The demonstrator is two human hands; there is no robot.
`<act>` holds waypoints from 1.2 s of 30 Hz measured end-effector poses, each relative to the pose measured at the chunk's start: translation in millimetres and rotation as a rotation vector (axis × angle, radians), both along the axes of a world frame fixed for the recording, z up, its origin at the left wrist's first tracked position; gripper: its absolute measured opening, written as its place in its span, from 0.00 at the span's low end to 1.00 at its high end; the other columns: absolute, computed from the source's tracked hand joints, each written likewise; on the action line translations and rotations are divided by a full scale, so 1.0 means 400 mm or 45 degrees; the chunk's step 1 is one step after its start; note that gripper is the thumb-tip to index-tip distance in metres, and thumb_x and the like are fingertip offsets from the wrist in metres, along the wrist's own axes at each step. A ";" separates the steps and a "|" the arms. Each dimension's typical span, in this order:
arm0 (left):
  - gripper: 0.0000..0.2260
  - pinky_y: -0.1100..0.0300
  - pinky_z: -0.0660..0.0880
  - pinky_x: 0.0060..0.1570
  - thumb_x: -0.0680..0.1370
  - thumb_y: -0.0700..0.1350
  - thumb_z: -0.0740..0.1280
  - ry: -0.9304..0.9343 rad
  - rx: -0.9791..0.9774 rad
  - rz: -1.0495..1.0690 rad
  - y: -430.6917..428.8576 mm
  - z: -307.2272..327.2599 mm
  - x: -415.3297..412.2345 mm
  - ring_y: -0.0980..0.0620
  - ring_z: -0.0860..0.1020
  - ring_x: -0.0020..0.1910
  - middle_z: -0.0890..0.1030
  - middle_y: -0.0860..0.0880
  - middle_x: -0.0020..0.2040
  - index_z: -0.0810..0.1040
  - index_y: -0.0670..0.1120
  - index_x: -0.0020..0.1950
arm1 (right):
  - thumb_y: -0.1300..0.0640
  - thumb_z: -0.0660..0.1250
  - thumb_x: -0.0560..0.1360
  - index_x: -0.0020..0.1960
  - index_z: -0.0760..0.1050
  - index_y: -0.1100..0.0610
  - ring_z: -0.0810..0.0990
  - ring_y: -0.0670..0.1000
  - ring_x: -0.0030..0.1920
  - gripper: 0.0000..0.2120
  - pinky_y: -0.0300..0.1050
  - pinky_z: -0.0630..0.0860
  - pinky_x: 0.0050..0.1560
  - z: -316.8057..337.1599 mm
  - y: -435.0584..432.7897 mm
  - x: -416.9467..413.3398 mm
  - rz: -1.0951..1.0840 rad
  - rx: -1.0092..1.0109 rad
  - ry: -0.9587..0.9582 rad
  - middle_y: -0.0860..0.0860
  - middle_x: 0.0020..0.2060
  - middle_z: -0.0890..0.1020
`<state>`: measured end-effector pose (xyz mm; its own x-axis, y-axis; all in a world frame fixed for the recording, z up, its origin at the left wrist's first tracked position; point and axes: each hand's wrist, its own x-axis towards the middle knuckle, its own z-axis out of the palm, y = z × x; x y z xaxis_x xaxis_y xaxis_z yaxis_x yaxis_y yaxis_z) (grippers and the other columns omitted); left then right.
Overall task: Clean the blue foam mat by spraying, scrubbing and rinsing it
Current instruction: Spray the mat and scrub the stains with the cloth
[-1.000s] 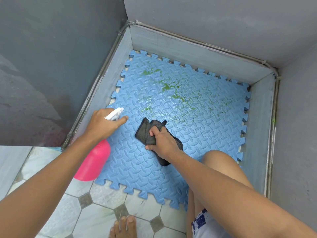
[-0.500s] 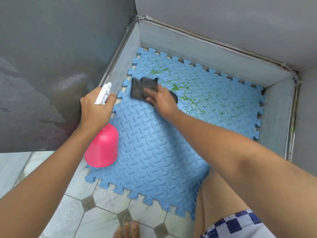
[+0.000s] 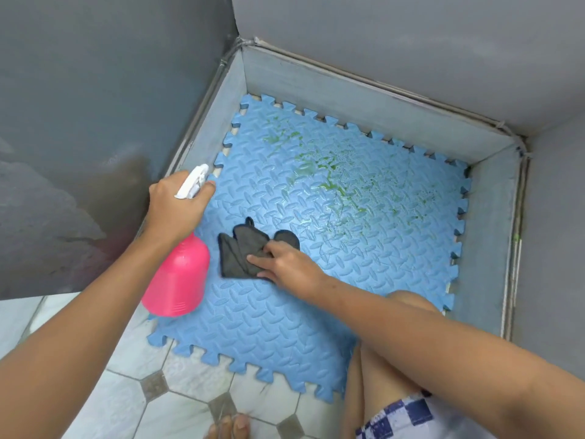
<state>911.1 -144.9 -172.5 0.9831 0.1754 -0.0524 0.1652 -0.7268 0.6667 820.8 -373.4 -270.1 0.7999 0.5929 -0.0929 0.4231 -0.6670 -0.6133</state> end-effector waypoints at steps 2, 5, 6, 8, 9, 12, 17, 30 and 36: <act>0.18 0.46 0.79 0.44 0.73 0.56 0.68 0.061 -0.068 -0.052 -0.021 -0.013 0.008 0.39 0.81 0.36 0.80 0.42 0.34 0.77 0.41 0.38 | 0.51 0.71 0.77 0.66 0.80 0.49 0.78 0.56 0.49 0.17 0.46 0.79 0.47 0.009 -0.110 0.033 -0.081 -0.077 0.010 0.55 0.50 0.77; 0.17 0.54 0.71 0.36 0.74 0.53 0.73 0.134 -0.085 -0.261 -0.091 -0.025 0.002 0.47 0.73 0.31 0.74 0.47 0.30 0.71 0.45 0.34 | 0.53 0.72 0.76 0.66 0.80 0.49 0.79 0.56 0.49 0.18 0.50 0.78 0.49 0.043 -0.256 0.084 -0.279 -0.176 0.134 0.54 0.50 0.77; 0.18 0.55 0.69 0.35 0.73 0.54 0.73 0.154 -0.066 -0.358 -0.118 -0.028 -0.001 0.50 0.72 0.30 0.73 0.49 0.29 0.70 0.46 0.33 | 0.54 0.73 0.76 0.66 0.80 0.48 0.79 0.56 0.50 0.18 0.51 0.78 0.51 0.055 -0.278 0.089 -0.309 -0.196 0.180 0.54 0.50 0.77; 0.20 0.60 0.66 0.33 0.71 0.58 0.71 0.198 -0.040 -0.504 -0.170 -0.029 -0.001 0.53 0.69 0.28 0.70 0.51 0.26 0.68 0.47 0.31 | 0.54 0.73 0.76 0.68 0.78 0.47 0.78 0.56 0.52 0.20 0.51 0.76 0.53 0.075 -0.271 0.077 -0.339 -0.228 0.251 0.54 0.52 0.76; 0.21 0.62 0.63 0.31 0.70 0.59 0.70 0.207 -0.037 -0.546 -0.191 -0.032 0.004 0.52 0.66 0.27 0.68 0.51 0.24 0.66 0.46 0.29 | 0.54 0.72 0.76 0.69 0.77 0.47 0.78 0.56 0.53 0.21 0.50 0.76 0.54 0.076 -0.249 0.060 -0.363 -0.222 0.280 0.54 0.52 0.76; 0.24 0.61 0.59 0.29 0.71 0.57 0.72 0.195 -0.021 -0.597 -0.246 -0.023 0.033 0.52 0.61 0.27 0.63 0.51 0.23 0.61 0.47 0.28 | 0.54 0.72 0.77 0.70 0.76 0.49 0.78 0.56 0.54 0.22 0.47 0.75 0.56 0.060 -0.176 0.000 -0.536 -0.088 0.319 0.54 0.53 0.75; 0.21 0.59 0.63 0.34 0.73 0.51 0.77 0.265 -0.051 -0.670 -0.304 -0.007 0.097 0.53 0.66 0.29 0.69 0.47 0.27 0.69 0.42 0.32 | 0.53 0.71 0.77 0.71 0.75 0.49 0.78 0.55 0.55 0.22 0.46 0.74 0.57 0.044 -0.176 0.001 -0.606 -0.072 0.360 0.53 0.53 0.75; 0.19 0.57 0.68 0.35 0.71 0.52 0.78 0.393 -0.200 -0.724 -0.313 -0.018 0.111 0.53 0.71 0.27 0.77 0.50 0.26 0.76 0.42 0.30 | 0.42 0.72 0.74 0.67 0.67 0.49 0.72 0.56 0.57 0.26 0.51 0.75 0.52 0.050 -0.142 -0.004 -0.597 -0.165 0.302 0.54 0.55 0.70; 0.19 0.58 0.67 0.36 0.69 0.52 0.80 0.403 -0.294 -0.688 -0.305 -0.007 0.132 0.52 0.72 0.28 0.78 0.45 0.27 0.76 0.41 0.32 | 0.43 0.71 0.75 0.67 0.66 0.48 0.72 0.56 0.56 0.25 0.52 0.76 0.51 0.050 -0.139 -0.001 -0.594 -0.211 0.291 0.54 0.55 0.70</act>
<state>964.1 -267.0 -175.4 0.8604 -0.3881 -0.3302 0.0311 -0.6068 0.7943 820.5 -429.1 -250.0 0.9230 0.1422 -0.3576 -0.0730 -0.8477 -0.5255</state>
